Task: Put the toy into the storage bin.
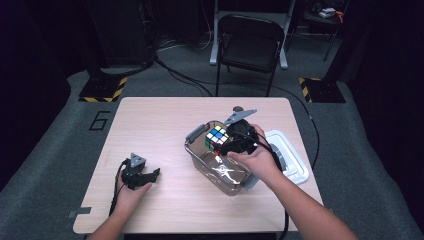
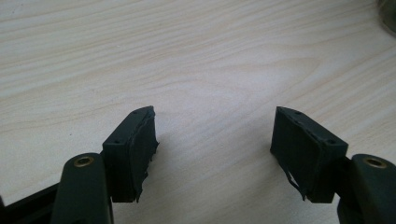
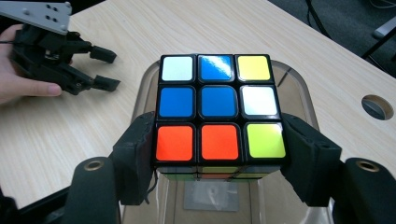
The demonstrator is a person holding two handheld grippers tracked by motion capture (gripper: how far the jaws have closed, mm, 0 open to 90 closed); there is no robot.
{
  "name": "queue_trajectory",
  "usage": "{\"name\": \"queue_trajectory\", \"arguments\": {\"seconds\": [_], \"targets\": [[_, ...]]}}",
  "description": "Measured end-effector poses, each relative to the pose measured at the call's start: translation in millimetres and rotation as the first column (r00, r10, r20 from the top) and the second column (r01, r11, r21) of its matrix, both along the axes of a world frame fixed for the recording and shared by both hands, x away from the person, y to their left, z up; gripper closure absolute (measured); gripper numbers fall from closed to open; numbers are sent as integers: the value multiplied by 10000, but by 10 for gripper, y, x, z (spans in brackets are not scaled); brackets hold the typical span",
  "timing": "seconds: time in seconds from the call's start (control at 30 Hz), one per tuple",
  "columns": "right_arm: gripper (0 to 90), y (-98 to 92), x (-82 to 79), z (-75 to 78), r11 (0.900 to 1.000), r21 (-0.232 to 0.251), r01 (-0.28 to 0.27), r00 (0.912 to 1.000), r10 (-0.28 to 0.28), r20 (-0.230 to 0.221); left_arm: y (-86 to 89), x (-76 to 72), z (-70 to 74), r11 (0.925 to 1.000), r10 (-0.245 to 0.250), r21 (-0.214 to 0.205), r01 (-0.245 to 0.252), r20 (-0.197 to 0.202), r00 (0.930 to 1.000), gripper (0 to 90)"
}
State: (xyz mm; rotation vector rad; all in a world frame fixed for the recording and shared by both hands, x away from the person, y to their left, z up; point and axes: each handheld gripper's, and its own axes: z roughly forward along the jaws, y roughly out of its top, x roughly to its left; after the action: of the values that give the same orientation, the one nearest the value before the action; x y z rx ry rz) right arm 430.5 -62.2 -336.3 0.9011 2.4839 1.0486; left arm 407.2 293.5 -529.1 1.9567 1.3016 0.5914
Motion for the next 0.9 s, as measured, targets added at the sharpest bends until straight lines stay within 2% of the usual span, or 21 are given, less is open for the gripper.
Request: {"name": "queue_trajectory", "arguments": {"seconds": [0.13, 0.47, 0.9], "targets": [[340, 17, 70, -37, 9999, -61, 103, 9998, -104, -170, 0, 0, 0, 10000, -4, 0, 4, 1, 10000, 308], [340, 58, 201, -122, 9994, -309, 141, 9997, -148, -210, 0, 0, 0, 10000, -3, -1, 3, -2, 10000, 308], [340, 179, 287, -227, 9986, -526, 1, 9991, -23, -415, 0, 0, 0, 10000, -3, -1, 3, 0, 10000, 308]]}}
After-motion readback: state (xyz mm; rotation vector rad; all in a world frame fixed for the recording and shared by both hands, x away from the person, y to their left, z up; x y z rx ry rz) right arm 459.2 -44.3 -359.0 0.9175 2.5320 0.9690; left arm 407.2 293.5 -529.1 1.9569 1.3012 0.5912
